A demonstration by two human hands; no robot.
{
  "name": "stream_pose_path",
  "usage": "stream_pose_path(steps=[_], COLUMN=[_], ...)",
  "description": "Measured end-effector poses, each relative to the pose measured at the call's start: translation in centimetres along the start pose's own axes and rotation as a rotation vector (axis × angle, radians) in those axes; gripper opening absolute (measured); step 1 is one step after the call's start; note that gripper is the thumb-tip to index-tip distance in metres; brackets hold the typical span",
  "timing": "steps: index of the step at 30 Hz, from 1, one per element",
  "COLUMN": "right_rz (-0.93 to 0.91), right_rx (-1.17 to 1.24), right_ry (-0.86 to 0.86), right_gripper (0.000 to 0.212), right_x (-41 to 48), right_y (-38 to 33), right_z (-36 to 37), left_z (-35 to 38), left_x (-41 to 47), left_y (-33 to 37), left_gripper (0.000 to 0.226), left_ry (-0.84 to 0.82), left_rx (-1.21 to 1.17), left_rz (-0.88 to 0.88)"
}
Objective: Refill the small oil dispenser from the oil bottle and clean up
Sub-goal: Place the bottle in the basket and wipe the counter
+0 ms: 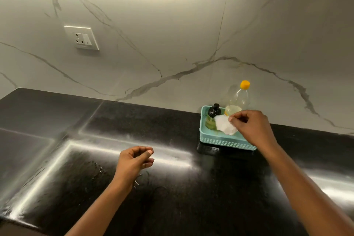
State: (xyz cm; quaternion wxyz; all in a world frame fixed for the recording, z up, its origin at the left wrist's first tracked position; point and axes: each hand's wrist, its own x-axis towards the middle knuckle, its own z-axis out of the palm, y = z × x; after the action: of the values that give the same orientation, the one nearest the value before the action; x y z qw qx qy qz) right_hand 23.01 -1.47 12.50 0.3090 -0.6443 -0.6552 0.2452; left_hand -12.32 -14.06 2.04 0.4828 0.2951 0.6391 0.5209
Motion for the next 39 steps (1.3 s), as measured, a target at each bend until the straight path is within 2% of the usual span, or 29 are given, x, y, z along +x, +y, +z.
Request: stream_pose_path(steps=[4,6,9,12,14,16,18,21,24,26,33,36,39], right_rz=[0.088,0.136,0.225,0.128,0.026,-0.149,-0.222,-0.137,0.008,-0.003,-0.312,-0.474,-0.46], right_rx=[0.134,0.124,0.03,-0.435,-0.458,-0.481,-0.589,-0.681,-0.659,-0.62,-0.369,-0.41,-0.42], right_ry=[-0.091,-0.143,-0.34,-0.313,-0.301,-0.486,-0.608,-0.522,-0.439,-0.421,-0.714,-0.831,-0.847], right_gripper=[0.012,0.018,0.022,0.041,0.048,0.058,0.066,0.084,0.097,0.099,0.091,0.09,0.089], right_x=[-7.2,-10.7,-16.1,-18.7,-19.3,-20.0,-21.4,-22.7,-22.0,-20.9,-21.5,-25.2,-27.1], right_y=[-0.3,0.8,1.0,0.8,-0.1,-0.5,-0.3,0.7,-0.4,-3.5,-19.5,-22.5,-20.0], right_z=[5.5,9.5,14.5,16.9,18.0,19.5,22.0,24.9,27.8,31.1,46.4,47.9,45.0], left_z=[-2.2,-3.4,-6.7,-10.2,-12.5,-14.7,-17.5,-22.1,-25.9,-27.8,-29.9,-30.0,-30.2], left_x=[-0.5,-0.6,0.0,1.3,2.3,3.3,4.5,6.4,7.8,8.5,9.4,9.4,9.9], left_y=[-0.3,-0.3,-0.5,-1.0,-1.2,-1.3,-1.3,-1.8,-2.5,-2.8,-2.4,-1.8,-1.2], left_gripper=[0.016,0.017,0.019,0.02,0.021,0.021,0.02,0.019,0.016,0.015,0.013,0.013,0.013], left_ry=[0.014,0.02,0.027,0.022,-0.014,-0.042,-0.038,0.014,0.052,0.068,0.074,0.057,0.074], left_rx=[0.013,0.022,0.04,0.076,0.099,0.114,0.101,0.072,0.072,0.075,0.089,0.099,0.078], left_rz=[-0.033,-0.041,-0.044,-0.045,-0.039,-0.044,-0.045,-0.05,-0.065,-0.068,-0.026,-0.009,-0.011])
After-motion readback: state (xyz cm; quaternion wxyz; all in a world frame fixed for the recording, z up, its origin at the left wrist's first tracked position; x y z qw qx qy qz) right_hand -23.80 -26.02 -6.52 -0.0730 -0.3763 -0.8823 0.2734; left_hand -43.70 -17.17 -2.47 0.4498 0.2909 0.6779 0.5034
